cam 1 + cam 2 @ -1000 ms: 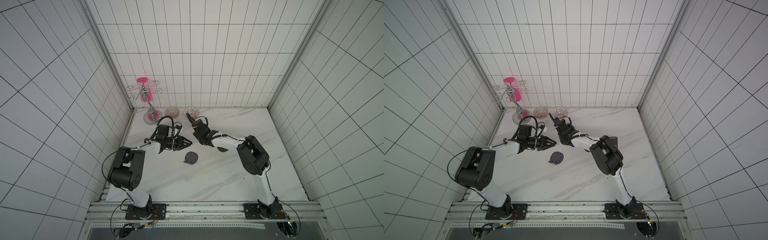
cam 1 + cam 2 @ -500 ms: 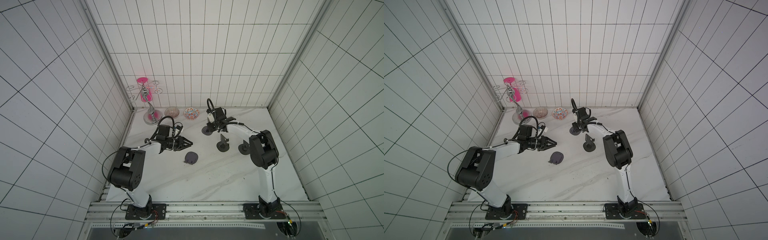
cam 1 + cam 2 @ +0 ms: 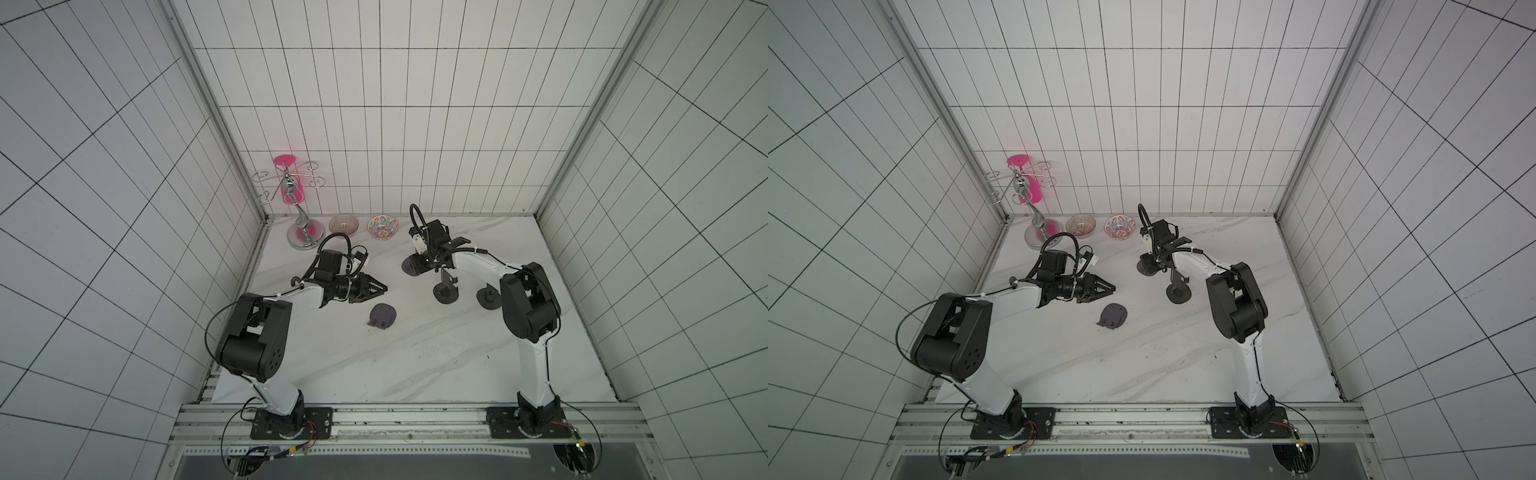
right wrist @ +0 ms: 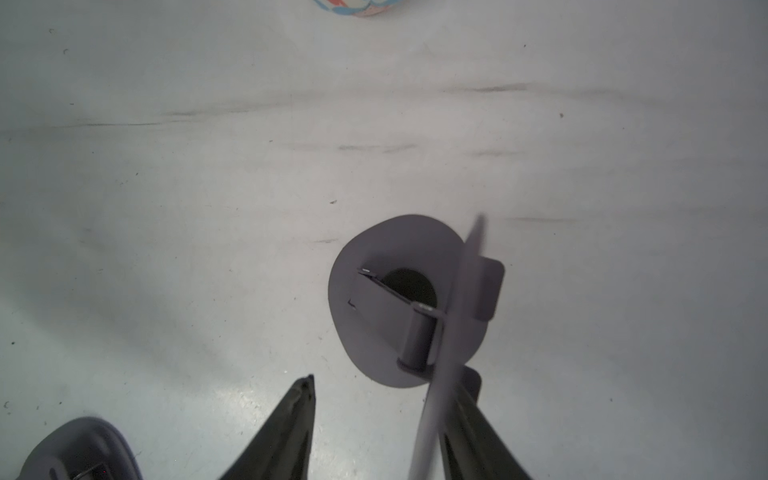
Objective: Open the phone stand
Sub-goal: Place the phone stand at the center of the board.
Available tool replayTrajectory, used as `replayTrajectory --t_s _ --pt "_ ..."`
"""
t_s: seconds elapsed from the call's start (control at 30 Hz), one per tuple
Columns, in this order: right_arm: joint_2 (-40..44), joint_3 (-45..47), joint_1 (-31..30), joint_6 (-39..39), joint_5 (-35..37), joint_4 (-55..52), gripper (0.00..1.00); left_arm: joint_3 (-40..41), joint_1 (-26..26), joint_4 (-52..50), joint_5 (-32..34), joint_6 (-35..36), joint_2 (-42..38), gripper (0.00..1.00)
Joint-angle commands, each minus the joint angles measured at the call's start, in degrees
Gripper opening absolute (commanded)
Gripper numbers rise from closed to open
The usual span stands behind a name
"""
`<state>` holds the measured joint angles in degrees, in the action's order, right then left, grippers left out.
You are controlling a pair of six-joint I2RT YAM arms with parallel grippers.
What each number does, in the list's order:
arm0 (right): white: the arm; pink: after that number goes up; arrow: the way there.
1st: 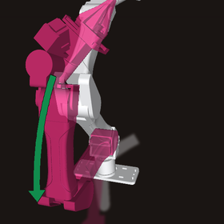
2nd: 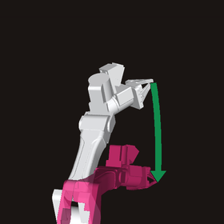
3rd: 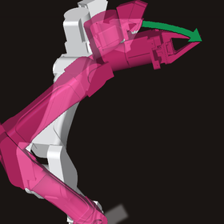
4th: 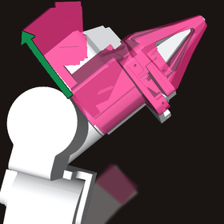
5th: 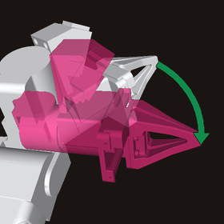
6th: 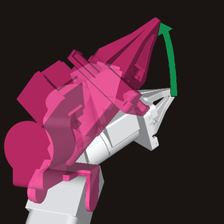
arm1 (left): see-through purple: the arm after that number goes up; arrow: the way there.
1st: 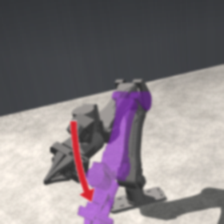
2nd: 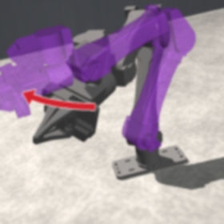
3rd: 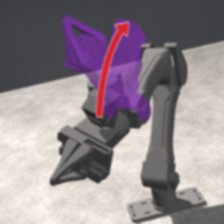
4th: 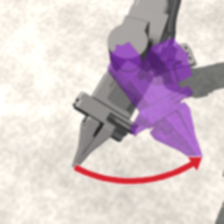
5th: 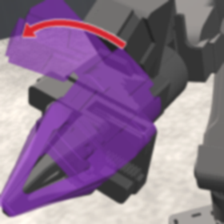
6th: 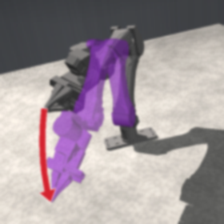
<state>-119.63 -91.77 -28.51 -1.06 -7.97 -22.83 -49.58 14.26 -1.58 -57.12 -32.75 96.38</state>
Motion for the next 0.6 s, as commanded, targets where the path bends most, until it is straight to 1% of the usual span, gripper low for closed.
replayTrajectory --t_s 0.0,0.07,0.17,0.33,0.43,0.57 --pt "3.83 2.11 -0.2 -0.52 -0.99 -3.54 0.51 0.34 0.36 -0.54 -0.95 1.41 -1.54 0.29" --pt "5.72 1.5 -0.23 -0.16 -0.29 -4.17 0.54 0.27 0.47 -0.69 -1.11 1.5 -1.5 0.29" --pt "7.71 0.57 -0.31 1.0 1.78 -5.59 0.62 0.14 0.59 -1.05 -1.02 1.8 -1.71 0.3" --pt "10.39 0.52 -0.49 2.48 4.05 -5.83 0.62 0.1 0.78 -1.33 -0.8 2.02 -1.75 0.3" --pt "8.79 -1.95 -0.96 3.37 4.51 -7.82 0.58 -0.08 0.79 -1.42 -1.05 1.99 -1.37 0.3" --pt "6.07 -3.95 -3.66 5.63 8.72 -9.78 0.55 -0.35 0.78 -1.5 -1.1 2.07 -1.37 0.3"
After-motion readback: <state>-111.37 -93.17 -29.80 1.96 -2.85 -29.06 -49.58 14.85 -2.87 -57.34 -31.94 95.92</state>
